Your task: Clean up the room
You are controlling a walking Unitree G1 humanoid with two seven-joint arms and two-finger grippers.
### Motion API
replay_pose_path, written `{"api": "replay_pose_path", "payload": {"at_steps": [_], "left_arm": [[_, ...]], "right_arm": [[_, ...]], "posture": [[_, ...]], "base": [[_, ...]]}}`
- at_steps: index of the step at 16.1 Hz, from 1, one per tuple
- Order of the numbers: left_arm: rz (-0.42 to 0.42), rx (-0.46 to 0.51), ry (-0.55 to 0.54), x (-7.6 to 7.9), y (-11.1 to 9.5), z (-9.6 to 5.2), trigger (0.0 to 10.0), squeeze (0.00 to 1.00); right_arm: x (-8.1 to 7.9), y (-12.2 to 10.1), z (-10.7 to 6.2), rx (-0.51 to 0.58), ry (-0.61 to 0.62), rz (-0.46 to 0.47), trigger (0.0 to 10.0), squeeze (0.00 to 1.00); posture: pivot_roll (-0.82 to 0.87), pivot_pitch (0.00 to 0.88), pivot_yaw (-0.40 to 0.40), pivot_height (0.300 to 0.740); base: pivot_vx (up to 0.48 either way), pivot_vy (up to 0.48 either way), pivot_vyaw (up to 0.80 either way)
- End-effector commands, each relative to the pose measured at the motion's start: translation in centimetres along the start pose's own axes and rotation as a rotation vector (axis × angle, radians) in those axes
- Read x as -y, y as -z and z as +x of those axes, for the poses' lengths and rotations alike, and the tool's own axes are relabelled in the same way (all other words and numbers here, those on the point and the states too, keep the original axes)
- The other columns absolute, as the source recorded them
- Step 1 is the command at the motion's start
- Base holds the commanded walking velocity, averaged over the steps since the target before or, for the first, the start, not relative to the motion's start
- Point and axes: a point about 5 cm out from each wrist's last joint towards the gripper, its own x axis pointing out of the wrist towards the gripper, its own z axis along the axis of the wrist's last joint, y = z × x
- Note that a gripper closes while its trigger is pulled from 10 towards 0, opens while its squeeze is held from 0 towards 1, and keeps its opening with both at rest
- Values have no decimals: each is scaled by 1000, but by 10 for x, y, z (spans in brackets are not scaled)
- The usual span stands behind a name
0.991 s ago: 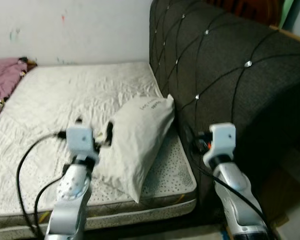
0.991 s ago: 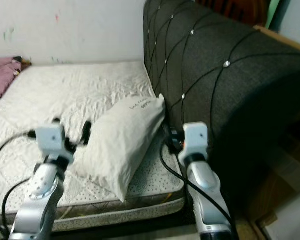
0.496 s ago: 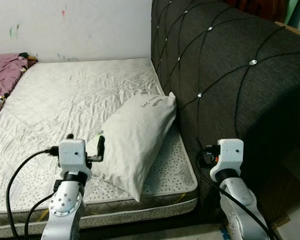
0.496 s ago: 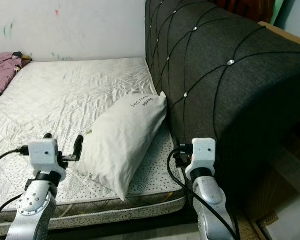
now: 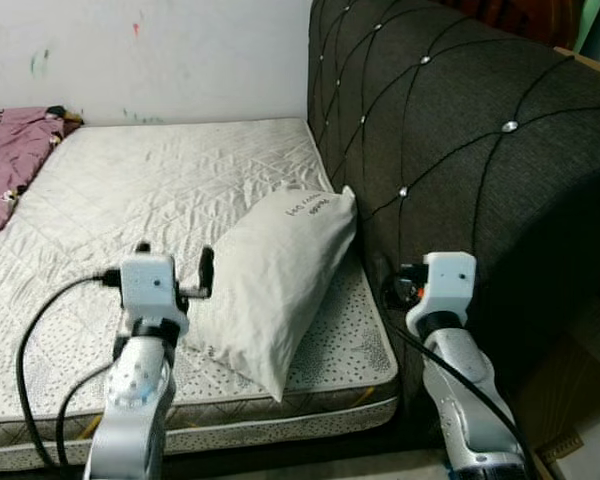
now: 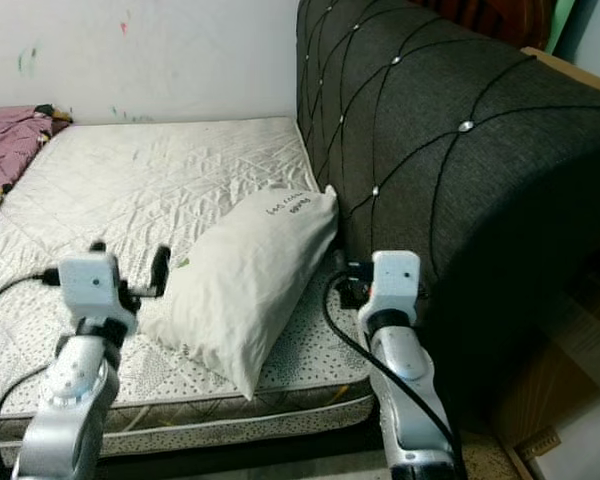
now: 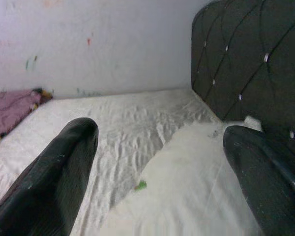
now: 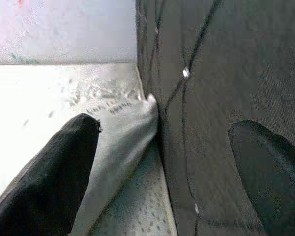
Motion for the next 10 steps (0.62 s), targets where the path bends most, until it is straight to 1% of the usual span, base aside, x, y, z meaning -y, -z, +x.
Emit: {"api": "replay_pose_path", "payload": {"at_steps": [1, 2, 3, 4, 6, 9, 10], "left_arm": [[6, -18, 7, 4, 2, -3, 10000, 0], [-25, -33, 8, 5, 4, -3, 10000, 0], [-39, -33, 20, 8, 4, -2, 10000, 0], [-41, -20, 42, 11, 1, 2, 10000, 0], [-34, 0, 60, 13, -4, 9, 10000, 0], [-34, 3, 64, 11, -6, 13, 10000, 0], [-51, -4, 66, 11, -6, 14, 10000, 0]], "right_arm": [[0, 2, -3, -4, 4, 4, 10000, 0], [0, 4, -5, -9, 6, 8, 10000, 0], [1, 6, -4, -12, 12, 13, 10000, 0], [4, 7, -1, -17, 31, 21, 10000, 0], [5, 6, 4, -10, 38, 18, 10000, 0], [7, 6, 6, -8, 39, 10, 10000, 0], [9, 7, 7, -13, 44, 4, 10000, 0]], "posture": [[-9, 0, 33, 740], [-14, 0, 44, 740], [-16, 0, 52, 740], [-15, 0, 54, 740], [-18, 0, 60, 740], [-23, 0, 61, 740], [-22, 0, 61, 740]], "base": [[0, 0, 0], [0, 0, 0], [0, 0, 0], [0, 0, 0], [0, 0, 0], [0, 0, 0], [0, 480, -500]]}}
